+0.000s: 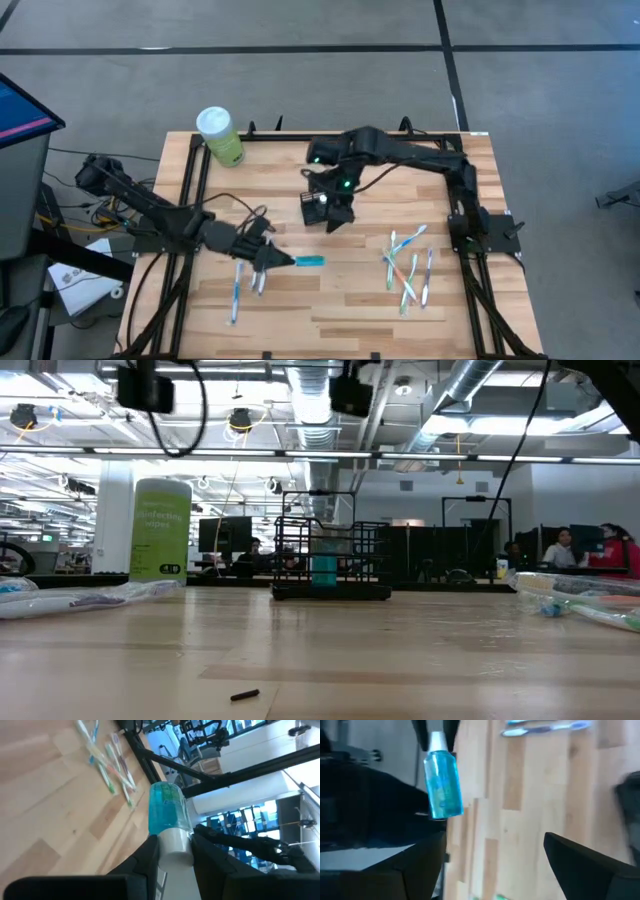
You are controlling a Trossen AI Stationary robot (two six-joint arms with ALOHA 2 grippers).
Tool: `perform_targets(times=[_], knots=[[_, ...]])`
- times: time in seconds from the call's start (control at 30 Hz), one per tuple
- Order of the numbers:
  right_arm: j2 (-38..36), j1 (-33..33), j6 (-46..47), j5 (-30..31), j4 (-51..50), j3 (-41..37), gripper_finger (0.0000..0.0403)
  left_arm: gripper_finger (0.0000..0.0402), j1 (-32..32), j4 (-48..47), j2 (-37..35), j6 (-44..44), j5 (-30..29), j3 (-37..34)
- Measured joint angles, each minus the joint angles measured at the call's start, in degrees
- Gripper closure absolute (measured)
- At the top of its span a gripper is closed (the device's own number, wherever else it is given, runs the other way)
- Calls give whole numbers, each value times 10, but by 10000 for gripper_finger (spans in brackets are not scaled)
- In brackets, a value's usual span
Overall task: Pick & Place toothbrushing station
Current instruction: Put the blue mouthwash into the black mesh organizer
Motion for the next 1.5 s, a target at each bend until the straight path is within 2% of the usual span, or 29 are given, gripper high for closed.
perform_targets(times=[0.1, 0.27, 0.37, 0.5, 0.7, 0.87, 1.0, 1.13, 1.23, 1.37, 1.5], knots=[[-38, -3, -1, 19, 22, -12, 86, 317, 54, -37, 0, 29, 52, 24], [-112, -1, 0, 72, 45, -39, 97, 317, 145, -173, 0, 94, 134, 90], [-160, -2, 10, 81, 85, -76, 100, 317, 201, -247, 0, 137, 172, 129], [-241, -1, 27, 97, 174, -169, 101, 317, 273, -335, 0, 188, 214, 169], [-378, -1, 116, 176, 389, -384, 101, 317, 349, -412, 31, 252, 268, 224], [-462, 0, 183, 182, 544, -516, 101, 317, 374, -505, 105, 318, 282, 307], [-491, 3, 196, 189, 585, -542, 101, 317, 384, -586, 177, 378, 281, 397], [-509, 22, 192, 248, 599, -543, 101, 317, 388, -649, 241, 425, 267, 482], [-532, 49, 177, 320, 628, -543, 101, 317, 391, -704, 282, 452, 255, 539], [-557, 103, 115, 401, 696, -542, 101, 317, 393, -736, 330, 476, 249, 596], [-569, 143, 76, 454, 753, -548, 101, 317, 393, -772, 373, 491, 242, 650]])
